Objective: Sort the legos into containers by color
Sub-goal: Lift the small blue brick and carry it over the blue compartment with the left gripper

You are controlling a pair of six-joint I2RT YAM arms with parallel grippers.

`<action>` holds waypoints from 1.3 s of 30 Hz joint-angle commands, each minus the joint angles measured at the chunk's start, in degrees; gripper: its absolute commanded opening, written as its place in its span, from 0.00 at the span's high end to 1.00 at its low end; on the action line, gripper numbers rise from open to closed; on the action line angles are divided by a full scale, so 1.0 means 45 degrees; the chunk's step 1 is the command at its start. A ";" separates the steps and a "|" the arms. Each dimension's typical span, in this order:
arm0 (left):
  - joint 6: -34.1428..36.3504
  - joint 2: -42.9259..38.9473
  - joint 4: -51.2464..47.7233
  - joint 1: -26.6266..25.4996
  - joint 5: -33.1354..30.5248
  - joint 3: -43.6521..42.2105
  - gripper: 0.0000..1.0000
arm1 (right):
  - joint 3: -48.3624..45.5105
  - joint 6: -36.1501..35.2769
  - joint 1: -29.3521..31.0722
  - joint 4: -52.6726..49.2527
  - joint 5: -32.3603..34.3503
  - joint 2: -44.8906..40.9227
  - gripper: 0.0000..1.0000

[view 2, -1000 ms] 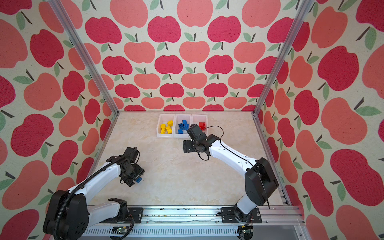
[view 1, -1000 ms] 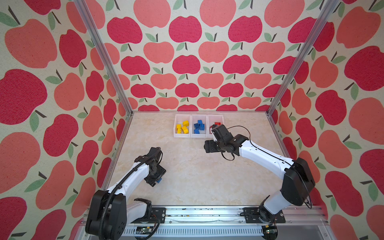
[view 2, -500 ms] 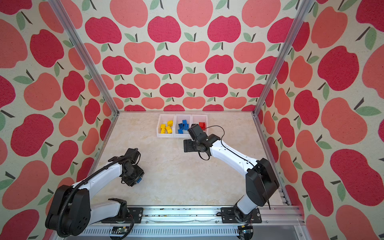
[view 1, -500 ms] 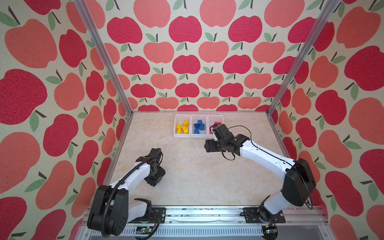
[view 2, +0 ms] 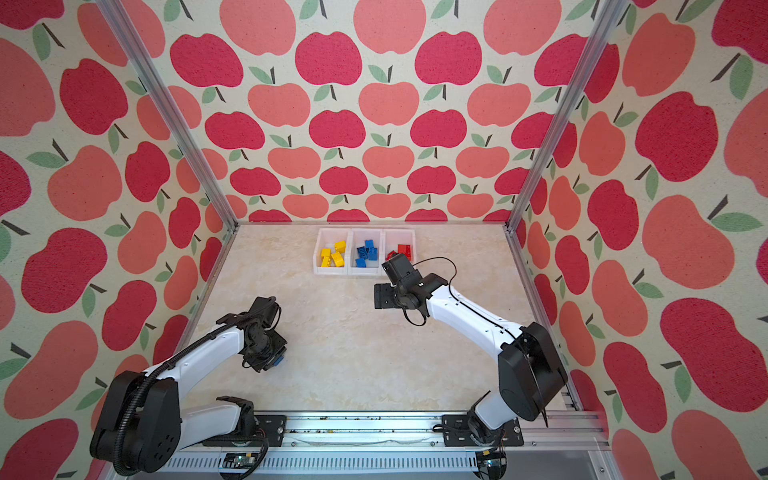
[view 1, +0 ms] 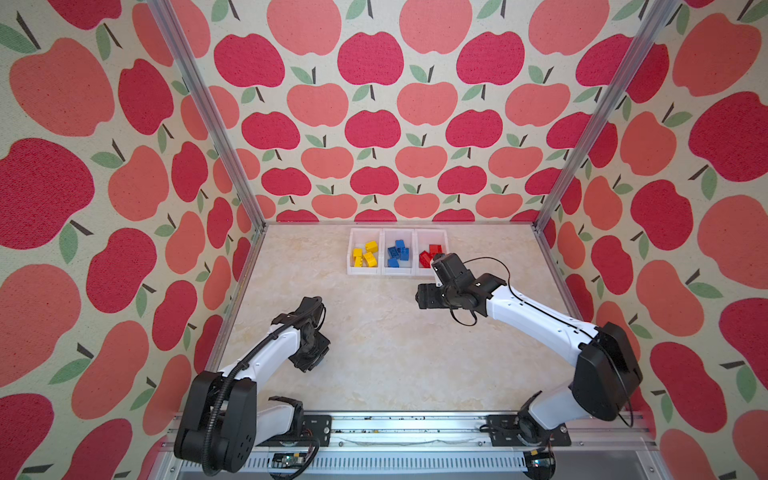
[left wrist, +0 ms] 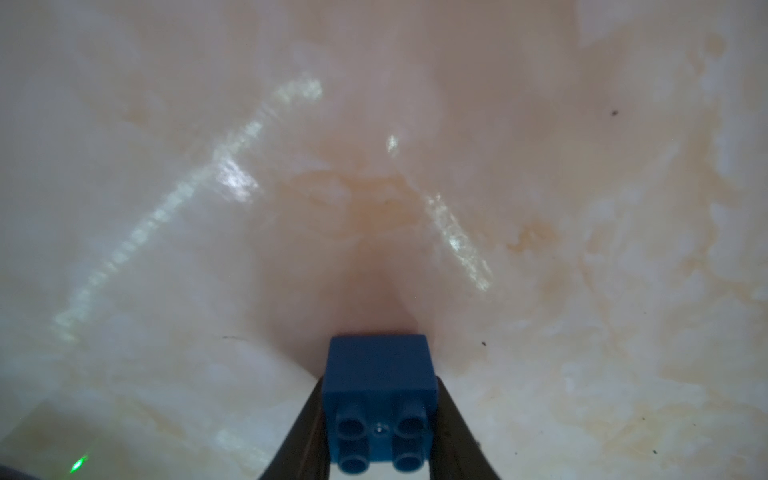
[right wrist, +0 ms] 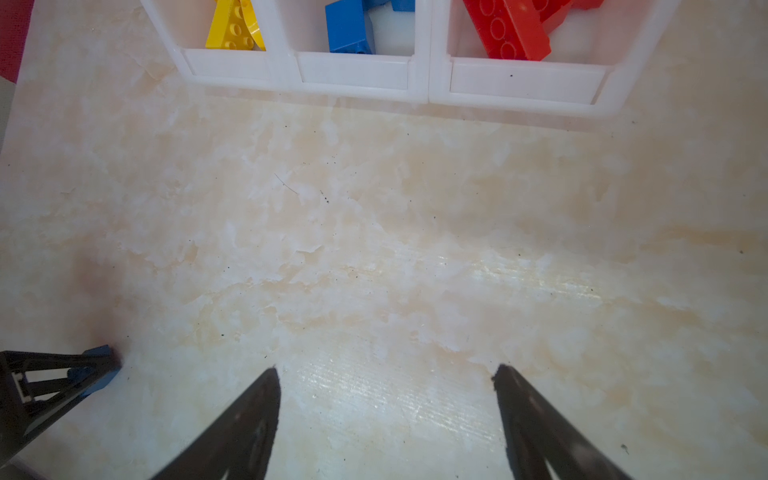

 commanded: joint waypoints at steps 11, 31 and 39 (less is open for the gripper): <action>0.1207 0.1172 -0.0482 -0.2499 -0.1810 0.3594 0.75 | -0.2559 0.0963 -0.1097 0.0095 -0.0304 -0.2540 0.12; 0.6532 0.7445 0.1983 -0.4981 -0.2297 1.1298 0.77 | -0.3699 0.1261 -0.1593 -0.0069 -0.0043 -0.4132 0.11; 0.8296 0.9851 0.2704 -0.4983 -0.1556 1.3708 0.77 | -0.3838 0.1327 -0.1608 -0.0338 0.0221 -0.4578 0.11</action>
